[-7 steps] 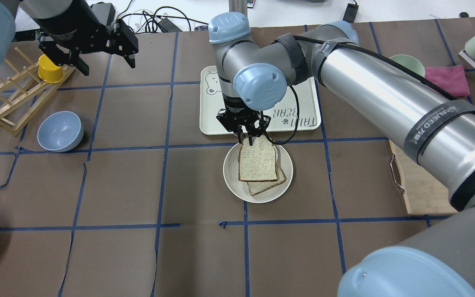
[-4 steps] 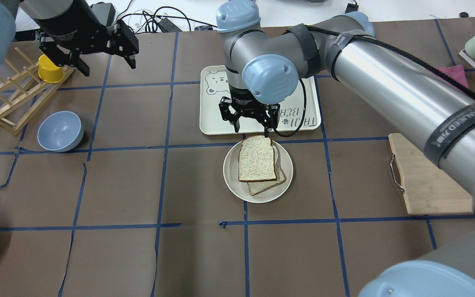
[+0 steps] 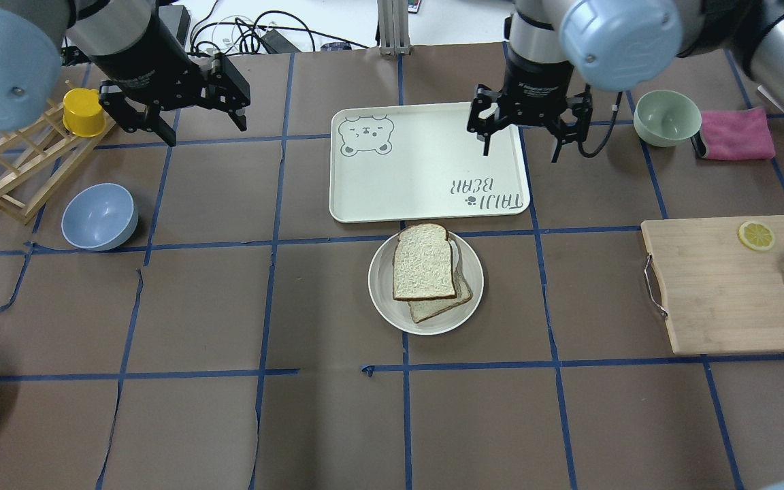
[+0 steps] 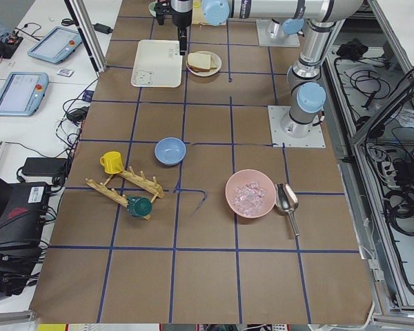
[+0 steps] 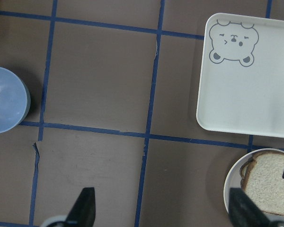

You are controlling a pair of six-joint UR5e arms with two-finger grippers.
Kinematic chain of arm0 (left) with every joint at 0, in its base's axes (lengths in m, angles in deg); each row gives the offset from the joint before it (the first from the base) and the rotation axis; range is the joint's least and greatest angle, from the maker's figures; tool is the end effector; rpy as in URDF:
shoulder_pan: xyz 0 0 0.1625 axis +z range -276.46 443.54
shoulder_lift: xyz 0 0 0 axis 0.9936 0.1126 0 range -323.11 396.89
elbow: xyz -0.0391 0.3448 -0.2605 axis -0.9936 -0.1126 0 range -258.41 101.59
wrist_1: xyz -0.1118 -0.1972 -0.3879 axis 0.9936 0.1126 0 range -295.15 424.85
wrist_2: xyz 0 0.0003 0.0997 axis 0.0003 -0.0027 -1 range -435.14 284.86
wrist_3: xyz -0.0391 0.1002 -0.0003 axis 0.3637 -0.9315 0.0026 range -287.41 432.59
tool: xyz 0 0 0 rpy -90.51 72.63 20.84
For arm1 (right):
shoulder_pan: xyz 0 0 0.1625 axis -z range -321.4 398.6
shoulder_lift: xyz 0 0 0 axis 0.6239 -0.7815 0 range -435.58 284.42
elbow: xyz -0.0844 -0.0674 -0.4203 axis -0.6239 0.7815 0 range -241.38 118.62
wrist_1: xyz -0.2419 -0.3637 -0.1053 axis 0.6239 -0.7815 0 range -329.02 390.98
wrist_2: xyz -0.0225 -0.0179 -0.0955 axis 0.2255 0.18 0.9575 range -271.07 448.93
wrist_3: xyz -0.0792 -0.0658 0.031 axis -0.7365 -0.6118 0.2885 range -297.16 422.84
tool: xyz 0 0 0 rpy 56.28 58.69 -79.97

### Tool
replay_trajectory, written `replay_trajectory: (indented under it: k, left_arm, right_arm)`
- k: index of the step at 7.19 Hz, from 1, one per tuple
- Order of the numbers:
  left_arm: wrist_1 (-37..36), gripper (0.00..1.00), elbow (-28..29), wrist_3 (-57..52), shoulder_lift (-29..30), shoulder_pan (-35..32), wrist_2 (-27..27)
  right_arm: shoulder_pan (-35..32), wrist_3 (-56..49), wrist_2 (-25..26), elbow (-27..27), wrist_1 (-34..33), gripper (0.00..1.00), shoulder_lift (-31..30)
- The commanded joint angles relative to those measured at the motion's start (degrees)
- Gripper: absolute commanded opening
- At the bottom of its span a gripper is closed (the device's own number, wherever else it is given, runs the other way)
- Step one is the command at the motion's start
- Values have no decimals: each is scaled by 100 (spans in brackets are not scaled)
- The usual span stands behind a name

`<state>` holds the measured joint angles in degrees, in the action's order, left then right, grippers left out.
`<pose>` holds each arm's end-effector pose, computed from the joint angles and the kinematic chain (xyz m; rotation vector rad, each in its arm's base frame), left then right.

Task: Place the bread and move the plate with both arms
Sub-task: 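Raise the right gripper away while the left arm reaches toward the plate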

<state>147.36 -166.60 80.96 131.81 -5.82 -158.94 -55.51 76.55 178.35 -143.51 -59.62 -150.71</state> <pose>-0.1385 -0.5748 0.4726 0.2316 -3.0178 0.1046 0.1788 -0.6132 0.4116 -0.2627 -3.1183 -0.1758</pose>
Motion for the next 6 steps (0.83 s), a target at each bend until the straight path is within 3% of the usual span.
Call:
replay_trajectory:
  k: [1,3,5,6]
  left_arm:
    - [-647,100,-530,443,157,-508,111]
    - [-1600,100,-1215,1451,464,-1326,-39]
    - [-2657,100,-1988,1631,798,-1539,-450]
    - [-2713,100,-2192,2024,922,-1645,-470]
  right_arm:
    - [489,-1095,15,-363,-28,100,-623]
    - [552,-1099,-21,-444,-125,100,-670]
    - [543,-1072,-4,-531,-82,100,-993]
    - [543,-1063,-12,-697,-151,100,-1143]
